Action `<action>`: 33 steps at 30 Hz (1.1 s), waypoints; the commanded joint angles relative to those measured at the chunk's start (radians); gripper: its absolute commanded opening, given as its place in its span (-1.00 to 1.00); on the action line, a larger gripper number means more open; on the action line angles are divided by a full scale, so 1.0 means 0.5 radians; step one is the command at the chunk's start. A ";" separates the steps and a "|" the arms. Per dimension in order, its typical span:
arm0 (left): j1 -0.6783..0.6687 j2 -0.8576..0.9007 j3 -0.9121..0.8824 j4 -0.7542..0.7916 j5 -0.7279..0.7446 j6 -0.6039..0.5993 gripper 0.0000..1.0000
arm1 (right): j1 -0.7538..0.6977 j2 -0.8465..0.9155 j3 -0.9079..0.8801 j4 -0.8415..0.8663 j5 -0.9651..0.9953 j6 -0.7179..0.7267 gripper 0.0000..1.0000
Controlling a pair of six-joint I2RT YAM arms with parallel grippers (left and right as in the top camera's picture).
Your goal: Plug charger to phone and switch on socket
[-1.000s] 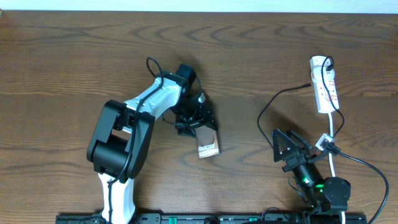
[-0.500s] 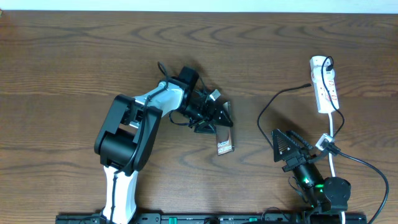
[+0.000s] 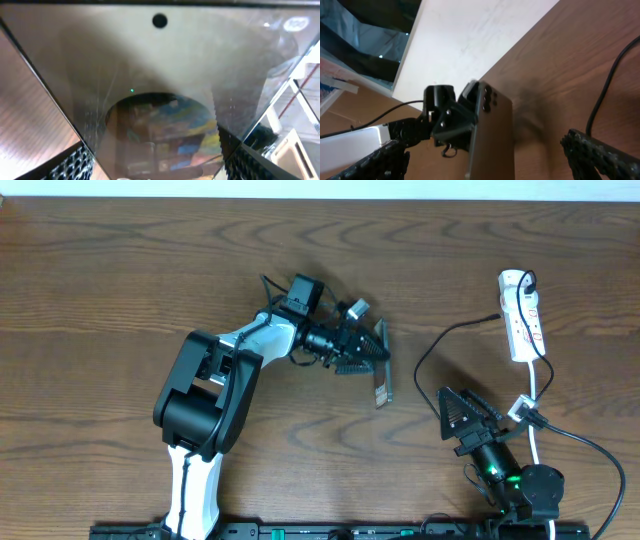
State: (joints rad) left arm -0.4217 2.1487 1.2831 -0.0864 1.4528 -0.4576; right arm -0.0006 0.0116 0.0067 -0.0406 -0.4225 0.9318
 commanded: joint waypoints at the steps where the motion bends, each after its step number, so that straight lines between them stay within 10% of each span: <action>1: 0.001 -0.005 0.015 0.275 0.222 -0.416 0.26 | 0.002 -0.010 -0.002 -0.009 0.031 -0.075 0.99; 10: 0.000 -0.005 0.015 1.207 0.236 -1.237 0.26 | 0.002 0.055 0.028 -0.085 0.186 -0.738 0.98; 15: 0.000 -0.005 0.015 1.639 0.235 -1.592 0.26 | 0.002 0.235 0.303 -0.690 0.569 -0.903 0.99; 23: 0.000 -0.005 0.015 1.814 0.219 -1.764 0.26 | 0.005 0.610 1.030 -1.563 0.549 -1.201 0.98; 33: 0.000 -0.005 0.015 1.816 0.180 -1.822 0.26 | 0.005 0.671 1.138 -1.296 -0.153 -1.462 0.99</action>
State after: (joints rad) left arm -0.4217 2.1494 1.2789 0.8120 1.5391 -1.3479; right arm -0.0006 0.3420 0.5602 -0.7029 -0.3946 0.3016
